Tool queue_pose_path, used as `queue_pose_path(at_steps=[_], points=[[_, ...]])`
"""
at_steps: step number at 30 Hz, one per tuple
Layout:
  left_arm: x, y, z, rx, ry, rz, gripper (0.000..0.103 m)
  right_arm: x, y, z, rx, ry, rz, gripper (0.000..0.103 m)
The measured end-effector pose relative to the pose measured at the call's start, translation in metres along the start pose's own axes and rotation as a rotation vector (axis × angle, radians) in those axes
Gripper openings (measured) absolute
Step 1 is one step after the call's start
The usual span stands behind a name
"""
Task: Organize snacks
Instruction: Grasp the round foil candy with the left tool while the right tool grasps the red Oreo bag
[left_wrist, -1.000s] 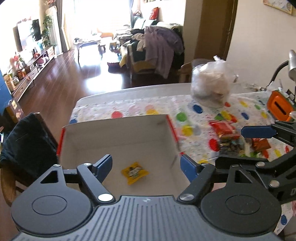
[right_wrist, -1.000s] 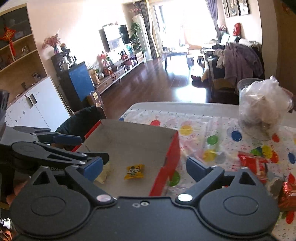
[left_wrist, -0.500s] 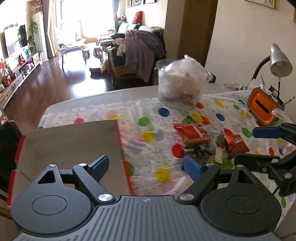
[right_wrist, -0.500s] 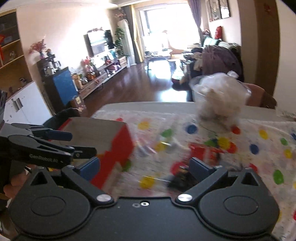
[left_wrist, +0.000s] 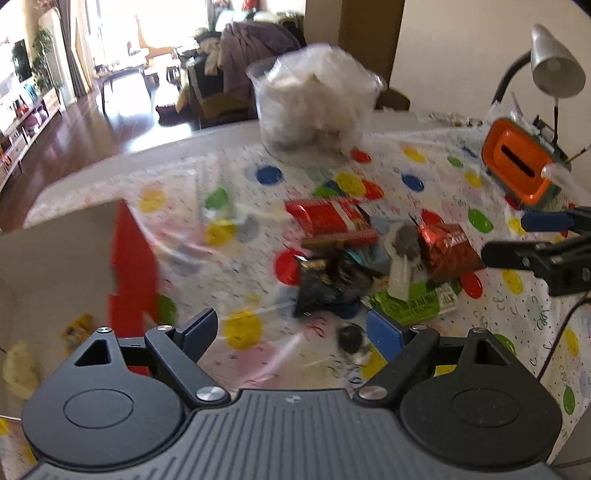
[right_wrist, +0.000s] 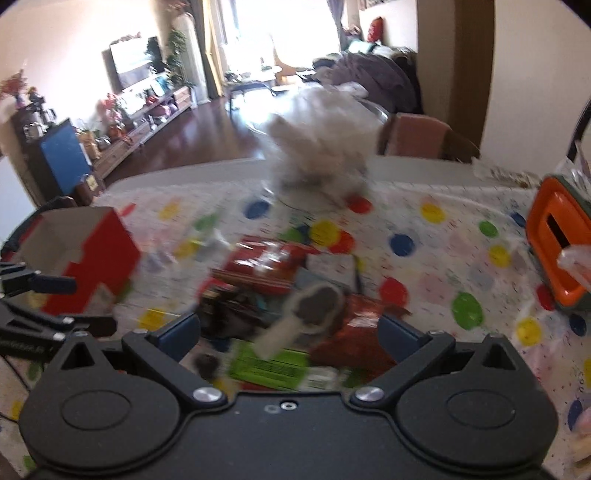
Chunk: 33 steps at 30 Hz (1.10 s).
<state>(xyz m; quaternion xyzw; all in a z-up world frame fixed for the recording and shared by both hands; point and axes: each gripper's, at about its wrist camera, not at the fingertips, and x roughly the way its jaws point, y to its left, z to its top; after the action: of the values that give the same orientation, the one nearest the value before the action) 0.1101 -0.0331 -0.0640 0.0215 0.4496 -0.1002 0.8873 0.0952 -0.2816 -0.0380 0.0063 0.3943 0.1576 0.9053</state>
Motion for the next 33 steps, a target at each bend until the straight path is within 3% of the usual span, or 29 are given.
queue_pose_path(at_steps=[8,14,17,22,29,33], points=[[0.05,-0.019,-0.003,-0.097,0.125,-0.011,0.088,0.043,-0.047,-0.005,0.124,0.085,-0.032,0.1],[0.082,-0.022,-0.008,-0.166,0.214,0.008,0.088,0.073,-0.055,-0.004,0.159,0.144,-0.039,0.093],[0.089,-0.029,-0.012,-0.159,0.226,0.005,0.087,0.079,-0.056,-0.005,0.157,0.159,-0.031,0.089],[0.103,-0.038,-0.016,-0.14,0.249,0.017,0.068,0.096,-0.059,-0.005,0.174,0.195,-0.044,0.081],[0.109,-0.054,-0.02,-0.051,0.229,0.045,0.064,0.108,-0.058,-0.007,0.175,0.219,-0.052,0.074],[0.11,-0.056,-0.02,-0.024,0.209,0.061,0.054,0.112,-0.056,-0.007,0.17,0.228,-0.067,0.065]])
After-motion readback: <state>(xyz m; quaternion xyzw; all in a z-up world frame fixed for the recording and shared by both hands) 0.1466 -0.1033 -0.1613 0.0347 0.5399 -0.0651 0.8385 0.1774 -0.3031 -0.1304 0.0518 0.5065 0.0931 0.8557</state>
